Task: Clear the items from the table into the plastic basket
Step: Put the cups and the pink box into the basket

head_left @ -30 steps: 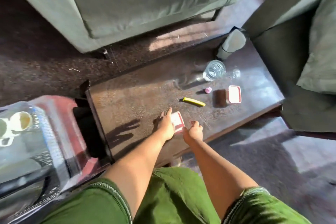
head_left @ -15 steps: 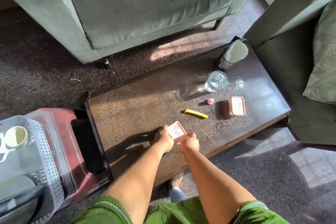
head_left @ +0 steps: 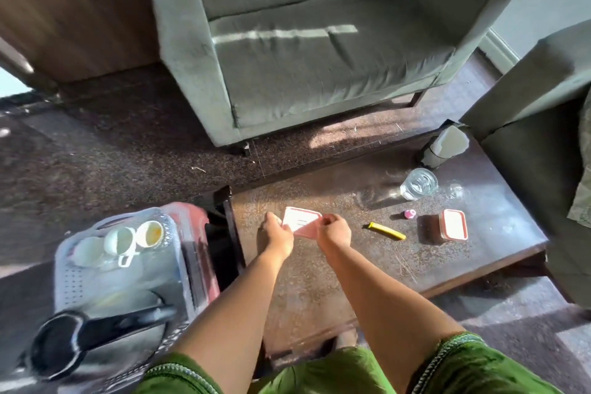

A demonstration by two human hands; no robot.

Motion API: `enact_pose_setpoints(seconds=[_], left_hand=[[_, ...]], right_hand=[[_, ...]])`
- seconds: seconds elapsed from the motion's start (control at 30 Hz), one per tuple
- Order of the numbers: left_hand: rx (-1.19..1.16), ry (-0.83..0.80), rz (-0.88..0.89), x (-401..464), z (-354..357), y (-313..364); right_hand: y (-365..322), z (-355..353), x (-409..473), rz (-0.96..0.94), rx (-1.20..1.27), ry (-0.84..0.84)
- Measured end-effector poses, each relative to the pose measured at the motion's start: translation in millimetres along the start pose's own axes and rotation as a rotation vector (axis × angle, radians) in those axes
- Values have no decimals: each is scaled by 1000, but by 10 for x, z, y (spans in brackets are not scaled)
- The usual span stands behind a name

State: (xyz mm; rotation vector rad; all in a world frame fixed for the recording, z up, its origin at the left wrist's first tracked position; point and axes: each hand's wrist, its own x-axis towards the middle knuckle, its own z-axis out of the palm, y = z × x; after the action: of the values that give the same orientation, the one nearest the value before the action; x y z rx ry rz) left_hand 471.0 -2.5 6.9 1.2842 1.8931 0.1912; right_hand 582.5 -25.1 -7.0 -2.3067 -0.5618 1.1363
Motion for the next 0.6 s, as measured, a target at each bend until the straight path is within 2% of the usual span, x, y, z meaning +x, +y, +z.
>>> enact_pose_setpoints(seconds=[0.1,0.33,0.6], left_hand=[[36,68,16,-28,-548,-66],[56,114,64,-73,-1663,-451],[87,154,53,78,-2991,-1131]], right_hand=[[-359,160,-338,-105,-14,-55],[-990,662,-1038,-206,59,-131],[-1505,1631,-1581,-279,9,-303]])
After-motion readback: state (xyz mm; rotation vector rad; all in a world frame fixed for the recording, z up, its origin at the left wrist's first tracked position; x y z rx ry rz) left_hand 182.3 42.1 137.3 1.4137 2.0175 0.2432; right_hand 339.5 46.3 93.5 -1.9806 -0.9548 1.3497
